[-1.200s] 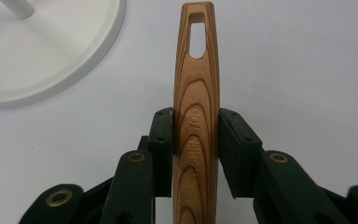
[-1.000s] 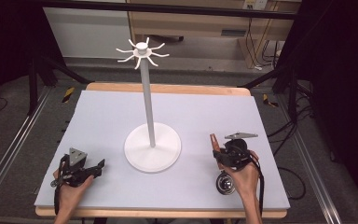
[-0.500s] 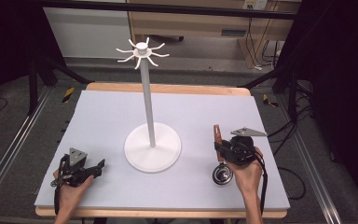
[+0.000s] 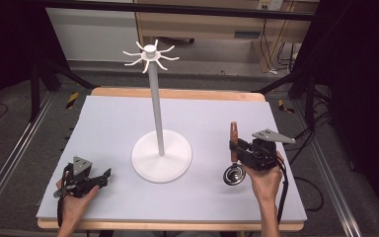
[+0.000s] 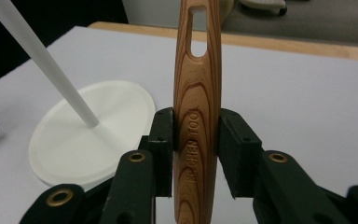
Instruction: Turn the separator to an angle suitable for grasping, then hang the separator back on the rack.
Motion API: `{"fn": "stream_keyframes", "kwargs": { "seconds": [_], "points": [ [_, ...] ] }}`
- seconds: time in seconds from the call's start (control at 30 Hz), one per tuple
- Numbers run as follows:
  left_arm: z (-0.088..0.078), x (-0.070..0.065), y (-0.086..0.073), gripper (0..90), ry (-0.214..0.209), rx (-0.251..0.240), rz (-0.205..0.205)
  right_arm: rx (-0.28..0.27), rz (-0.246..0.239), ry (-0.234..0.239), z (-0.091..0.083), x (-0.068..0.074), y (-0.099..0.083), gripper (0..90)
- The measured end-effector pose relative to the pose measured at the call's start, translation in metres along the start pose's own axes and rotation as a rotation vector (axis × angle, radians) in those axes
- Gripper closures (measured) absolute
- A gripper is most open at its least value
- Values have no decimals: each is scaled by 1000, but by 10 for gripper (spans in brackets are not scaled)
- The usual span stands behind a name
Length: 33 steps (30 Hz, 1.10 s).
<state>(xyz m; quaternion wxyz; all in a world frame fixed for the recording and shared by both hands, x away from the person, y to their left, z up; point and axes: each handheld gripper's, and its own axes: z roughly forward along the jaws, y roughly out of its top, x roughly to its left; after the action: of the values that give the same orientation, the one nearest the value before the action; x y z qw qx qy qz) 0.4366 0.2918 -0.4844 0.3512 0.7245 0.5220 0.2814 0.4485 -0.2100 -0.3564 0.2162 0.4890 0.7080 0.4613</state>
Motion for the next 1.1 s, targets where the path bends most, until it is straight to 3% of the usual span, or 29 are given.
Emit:
{"fn": "stream_keyframes", "kwargs": {
  "seconds": [0.2,0.6,1.1],
  "points": [
    [-1,1,0,240,3,-9,-8,-63,-7,43,-12,5,9,683],
    [-1,1,0,217,5,-7,-12,-114,-44,87,-8,24,24,682],
    [-1,1,0,217,6,-7,-9,-218,-153,184,-22,75,79,682]
  ]
}}
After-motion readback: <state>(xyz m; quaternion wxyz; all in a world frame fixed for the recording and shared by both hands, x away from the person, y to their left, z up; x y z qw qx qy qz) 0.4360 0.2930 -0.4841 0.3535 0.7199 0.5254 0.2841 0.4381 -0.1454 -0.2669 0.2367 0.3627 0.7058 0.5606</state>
